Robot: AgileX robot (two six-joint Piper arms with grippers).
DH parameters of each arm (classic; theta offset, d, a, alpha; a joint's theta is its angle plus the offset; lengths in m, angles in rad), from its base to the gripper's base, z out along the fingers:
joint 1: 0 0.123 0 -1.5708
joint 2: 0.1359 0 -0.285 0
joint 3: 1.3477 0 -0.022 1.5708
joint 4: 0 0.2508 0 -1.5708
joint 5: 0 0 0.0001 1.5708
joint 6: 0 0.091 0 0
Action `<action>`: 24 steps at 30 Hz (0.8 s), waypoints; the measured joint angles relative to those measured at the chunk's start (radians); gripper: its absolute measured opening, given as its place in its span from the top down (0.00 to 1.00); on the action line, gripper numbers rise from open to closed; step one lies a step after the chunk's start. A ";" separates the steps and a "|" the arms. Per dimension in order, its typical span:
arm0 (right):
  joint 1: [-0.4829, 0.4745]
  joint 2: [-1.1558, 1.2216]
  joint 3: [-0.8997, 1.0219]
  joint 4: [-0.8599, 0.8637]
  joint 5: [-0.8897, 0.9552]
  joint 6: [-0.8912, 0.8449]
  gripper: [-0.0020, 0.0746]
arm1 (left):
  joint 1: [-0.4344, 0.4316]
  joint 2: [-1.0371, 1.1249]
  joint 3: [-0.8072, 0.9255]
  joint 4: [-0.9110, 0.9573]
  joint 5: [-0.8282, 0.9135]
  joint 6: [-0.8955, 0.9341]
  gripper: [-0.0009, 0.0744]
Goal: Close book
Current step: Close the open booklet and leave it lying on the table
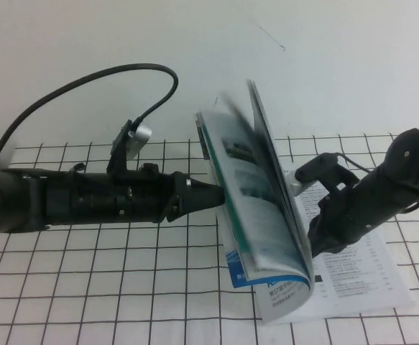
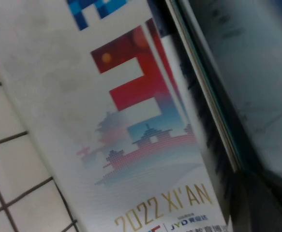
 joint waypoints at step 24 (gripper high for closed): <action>-0.314 -0.869 0.010 -0.354 0.317 0.150 0.98 | 0.033 -0.228 -0.167 0.095 -0.003 0.032 0.99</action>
